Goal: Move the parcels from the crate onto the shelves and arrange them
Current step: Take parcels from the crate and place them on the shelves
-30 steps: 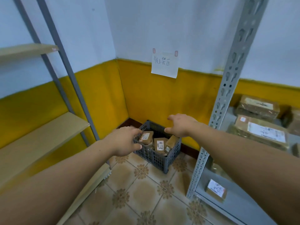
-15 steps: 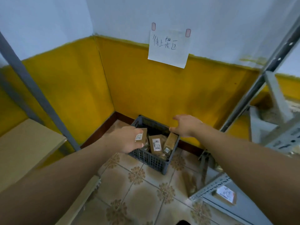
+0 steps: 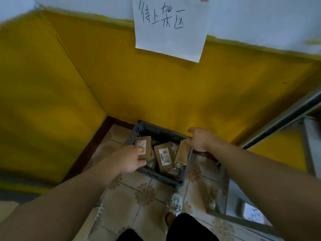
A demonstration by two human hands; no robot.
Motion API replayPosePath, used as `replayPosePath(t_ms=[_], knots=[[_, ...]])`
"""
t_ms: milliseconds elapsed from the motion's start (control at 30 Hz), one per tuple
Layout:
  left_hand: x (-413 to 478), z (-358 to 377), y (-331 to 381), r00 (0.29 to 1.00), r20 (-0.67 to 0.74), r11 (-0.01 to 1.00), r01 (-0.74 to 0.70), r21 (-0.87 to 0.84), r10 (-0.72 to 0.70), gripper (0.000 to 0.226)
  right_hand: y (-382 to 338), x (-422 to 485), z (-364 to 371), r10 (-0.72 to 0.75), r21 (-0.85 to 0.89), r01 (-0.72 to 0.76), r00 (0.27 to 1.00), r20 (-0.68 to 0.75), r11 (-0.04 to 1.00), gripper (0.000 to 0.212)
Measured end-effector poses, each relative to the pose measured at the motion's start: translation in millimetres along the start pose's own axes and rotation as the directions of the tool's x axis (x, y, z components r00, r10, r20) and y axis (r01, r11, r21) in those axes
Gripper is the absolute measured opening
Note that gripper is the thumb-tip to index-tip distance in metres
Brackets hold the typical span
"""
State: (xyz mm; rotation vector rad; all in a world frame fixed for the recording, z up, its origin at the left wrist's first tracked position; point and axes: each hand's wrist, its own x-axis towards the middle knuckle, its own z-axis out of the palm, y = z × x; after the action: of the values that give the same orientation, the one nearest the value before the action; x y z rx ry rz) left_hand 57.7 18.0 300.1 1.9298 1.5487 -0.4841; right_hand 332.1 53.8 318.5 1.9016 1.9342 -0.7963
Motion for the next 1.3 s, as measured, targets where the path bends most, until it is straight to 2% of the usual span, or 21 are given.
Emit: replayPosePath(t_ms=[200, 333, 533, 667, 767, 867, 1133, 1200, 1300], knots=[[100.8, 22.4, -29.7, 0.996, 0.067, 0.998, 0.062, 0.006, -0.063, 0.048, 10.4, 107.9, 36.5, 0.008, 0.092, -0.020, 0.992, 0.129, 0.996, 0.062], [179.5, 56.2, -59.7, 0.980, 0.157, 0.991, 0.130, -0.039, -0.122, 0.043, 25.9, 176.4, 83.0, 0.055, 0.117, -0.082, 0.975, 0.217, 0.990, 0.049], [303.1, 130.1, -99.4, 0.975, 0.149, 0.980, 0.180, -0.078, -0.167, 0.051, 48.3, 258.0, 173.0, 0.169, 0.130, -0.208, 0.950, 0.263, 0.969, 0.068], [368.1, 183.1, -133.4, 0.951, 0.164, 0.945, 0.286, -0.158, -0.261, 0.067, 59.9, 309.8, 242.3, 0.215, 0.087, -0.237, 0.955, 0.206, 0.968, 0.069], [408.5, 215.4, -157.0, 0.939, 0.151, 0.926, 0.334, -0.176, -0.310, 0.072, 67.5, 338.2, 275.7, 0.250, -0.070, -0.245, 0.966, 0.068, 0.967, 0.083], [437.6, 241.1, -172.0, 0.922, 0.093, 0.905, 0.388, -0.174, -0.377, 0.077, 72.1, 356.7, 302.4, 0.312, -0.126, -0.305, 0.949, 0.041, 0.944, 0.092], [460.5, 275.9, -187.5, 0.898, 0.044, 0.866, 0.433, -0.250, -0.437, 0.068, 52.0, 375.5, 329.3, 0.353, 0.061, -0.353, 0.935, 0.023, 0.934, 0.096], [464.1, 276.8, -188.8, 0.869, 0.044, 0.824, 0.483, -0.295, -0.493, 0.081, 45.0, 380.1, 328.9, 0.343, 0.079, -0.343, 0.939, 0.024, 0.936, 0.100], [465.1, 279.5, -194.9, 0.788, 0.186, 0.695, 0.608, -0.385, -0.587, 0.110, 37.5, 381.3, 327.8, 0.344, 0.121, -0.343, 0.939, 0.014, 0.931, 0.102]])
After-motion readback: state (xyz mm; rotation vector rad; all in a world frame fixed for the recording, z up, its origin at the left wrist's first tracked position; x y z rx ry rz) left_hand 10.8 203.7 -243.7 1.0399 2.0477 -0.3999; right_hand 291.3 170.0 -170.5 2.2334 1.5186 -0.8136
